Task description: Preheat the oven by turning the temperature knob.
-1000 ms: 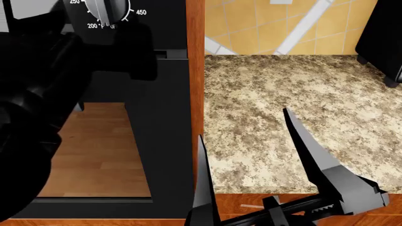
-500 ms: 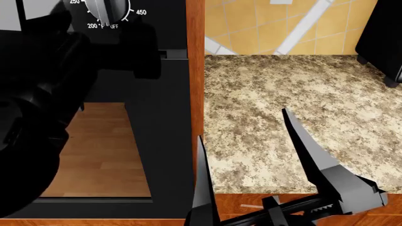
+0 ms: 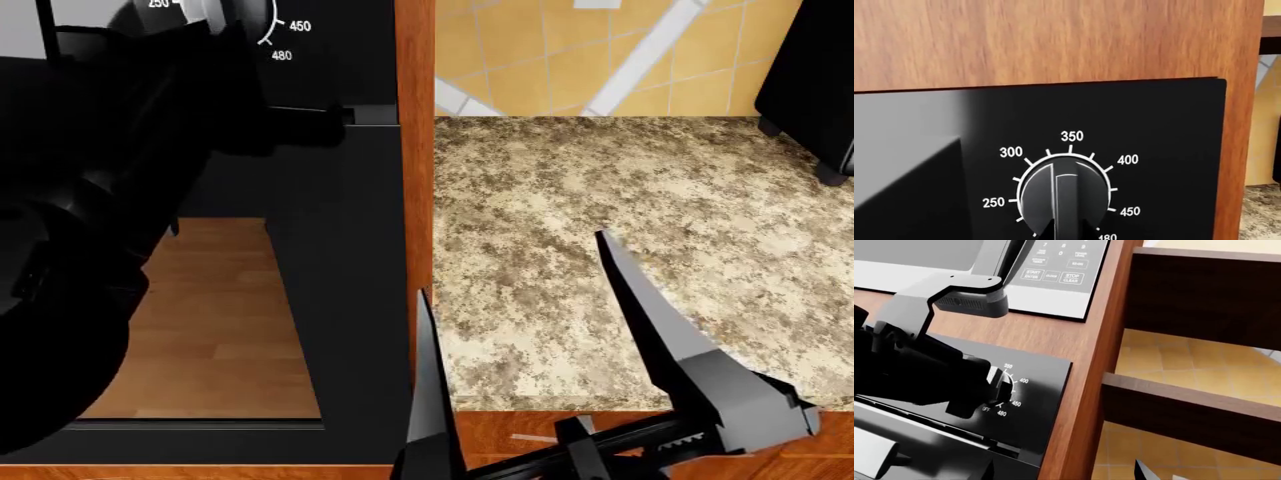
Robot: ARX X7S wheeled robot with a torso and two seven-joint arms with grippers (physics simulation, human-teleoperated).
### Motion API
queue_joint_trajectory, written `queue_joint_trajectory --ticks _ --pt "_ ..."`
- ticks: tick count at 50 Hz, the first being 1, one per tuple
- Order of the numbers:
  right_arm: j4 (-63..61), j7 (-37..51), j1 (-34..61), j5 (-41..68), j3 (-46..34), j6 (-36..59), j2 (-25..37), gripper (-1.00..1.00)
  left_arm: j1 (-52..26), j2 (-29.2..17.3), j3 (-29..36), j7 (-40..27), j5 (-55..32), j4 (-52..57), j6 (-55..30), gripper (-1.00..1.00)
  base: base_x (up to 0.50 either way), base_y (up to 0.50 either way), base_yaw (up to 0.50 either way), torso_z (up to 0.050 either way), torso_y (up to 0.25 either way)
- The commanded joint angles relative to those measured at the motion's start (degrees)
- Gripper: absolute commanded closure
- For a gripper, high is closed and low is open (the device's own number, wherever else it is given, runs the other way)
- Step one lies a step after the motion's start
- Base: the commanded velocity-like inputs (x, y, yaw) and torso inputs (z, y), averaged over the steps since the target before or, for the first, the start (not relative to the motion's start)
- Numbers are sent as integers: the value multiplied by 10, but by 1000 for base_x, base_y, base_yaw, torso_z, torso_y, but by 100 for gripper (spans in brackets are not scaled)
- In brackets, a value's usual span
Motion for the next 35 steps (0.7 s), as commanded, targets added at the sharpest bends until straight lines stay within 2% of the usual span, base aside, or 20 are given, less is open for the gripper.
queue_joint_trajectory --ticks 1,35 --pt "0 -2 0 1 0 2 0 -100 2 -3 0 1 8 -2 -2 100 0 0 0 0 0" --pt "0 -4 0 0 -1 4 0 -100 9 20 13 31 46 -75 -6 100 4 -1 -3 0 0"
